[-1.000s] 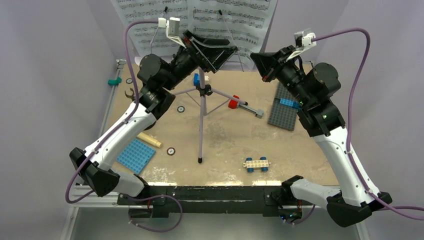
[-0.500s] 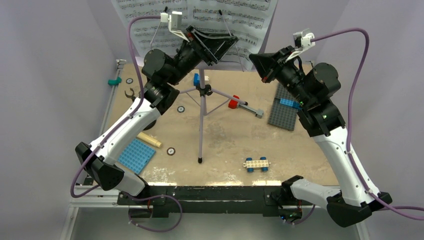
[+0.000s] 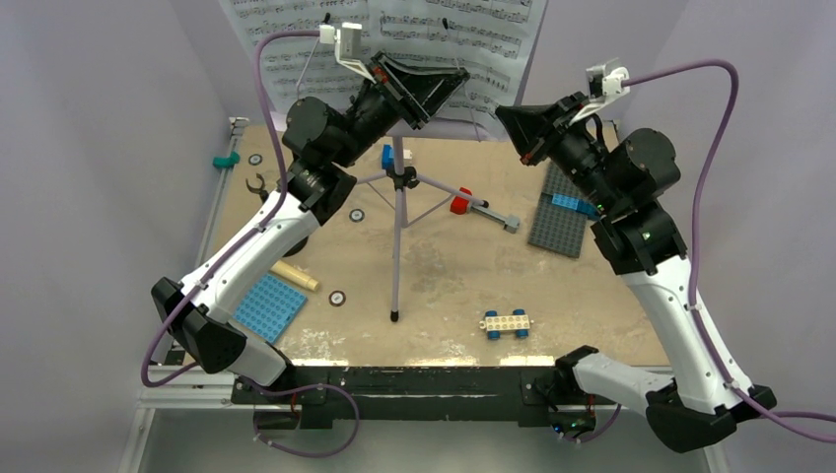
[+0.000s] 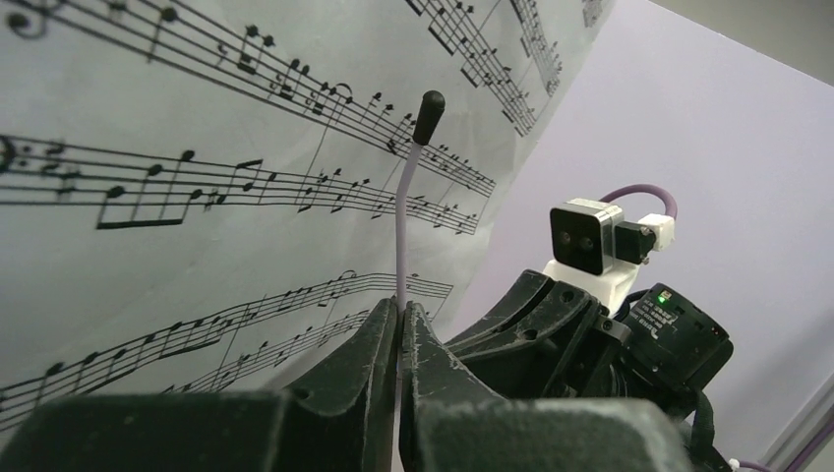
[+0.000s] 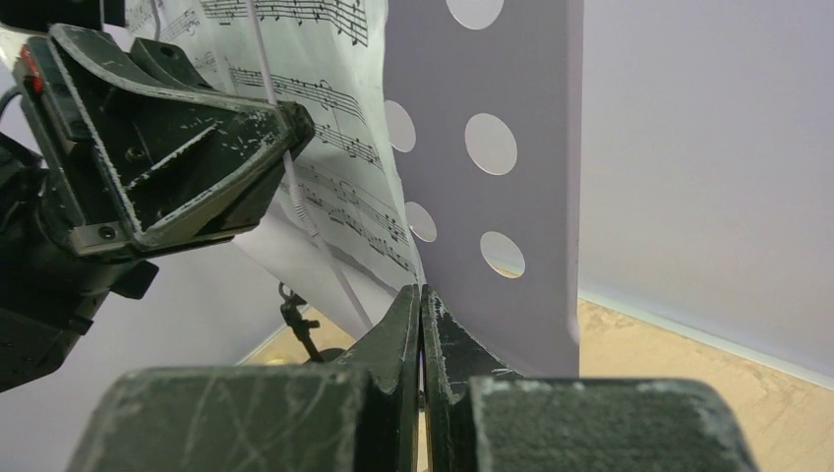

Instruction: Pack up the instrument practice props

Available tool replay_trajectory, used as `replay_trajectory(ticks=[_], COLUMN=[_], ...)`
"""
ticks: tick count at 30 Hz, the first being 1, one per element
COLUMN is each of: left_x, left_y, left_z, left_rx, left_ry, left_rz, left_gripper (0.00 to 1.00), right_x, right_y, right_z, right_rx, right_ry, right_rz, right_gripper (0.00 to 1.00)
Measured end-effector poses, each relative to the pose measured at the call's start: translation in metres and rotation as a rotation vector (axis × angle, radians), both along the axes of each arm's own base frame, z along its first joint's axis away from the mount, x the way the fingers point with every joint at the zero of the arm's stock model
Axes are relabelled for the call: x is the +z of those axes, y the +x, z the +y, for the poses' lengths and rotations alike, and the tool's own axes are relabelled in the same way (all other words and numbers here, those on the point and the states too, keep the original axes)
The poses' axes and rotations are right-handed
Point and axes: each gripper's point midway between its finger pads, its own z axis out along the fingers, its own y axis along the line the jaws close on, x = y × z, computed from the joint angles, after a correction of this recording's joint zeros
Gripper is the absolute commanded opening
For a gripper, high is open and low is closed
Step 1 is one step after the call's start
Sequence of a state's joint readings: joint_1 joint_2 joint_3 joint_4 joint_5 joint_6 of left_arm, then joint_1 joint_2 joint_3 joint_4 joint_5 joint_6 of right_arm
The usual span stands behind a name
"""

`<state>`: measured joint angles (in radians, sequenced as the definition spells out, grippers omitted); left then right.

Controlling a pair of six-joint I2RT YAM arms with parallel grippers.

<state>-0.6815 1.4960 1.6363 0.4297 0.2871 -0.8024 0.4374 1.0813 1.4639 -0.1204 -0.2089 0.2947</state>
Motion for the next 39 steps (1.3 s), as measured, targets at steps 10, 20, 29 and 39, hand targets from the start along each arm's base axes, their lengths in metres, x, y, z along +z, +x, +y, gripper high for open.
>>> replay_trajectory(ticks=[10, 20, 29, 39], left_x=[0.001, 0.001, 0.001, -0.001], left_y=[-0.004, -0.006, -0.005, -0.003], left_z=[-0.004, -0.005, -0.005, -0.006], left_rx=[-0.034, -0.044, -0.044, -0.043], left_ry=[-0.004, -0.003, -0.003, -0.006], left_rz=[-0.017, -0.019, -0.019, -0.022], left_gripper=[0.0, 0.0, 0.0, 0.0], right_x=[0.008, 0.028, 0.038, 0.031], right_y=[-0.011, -0.033, -0.073, -0.108], right_z=[-0.014, -0.05, -0.096, -0.133], right_rx=[-0.043, -0.177, -0.312, -0.421], right_ry=[0.002, 0.028, 0.086, 0.107], right_rz=[-0.023, -0.08, -0.138, -0.172], right_gripper=[0.0, 0.0, 0.0, 0.0])
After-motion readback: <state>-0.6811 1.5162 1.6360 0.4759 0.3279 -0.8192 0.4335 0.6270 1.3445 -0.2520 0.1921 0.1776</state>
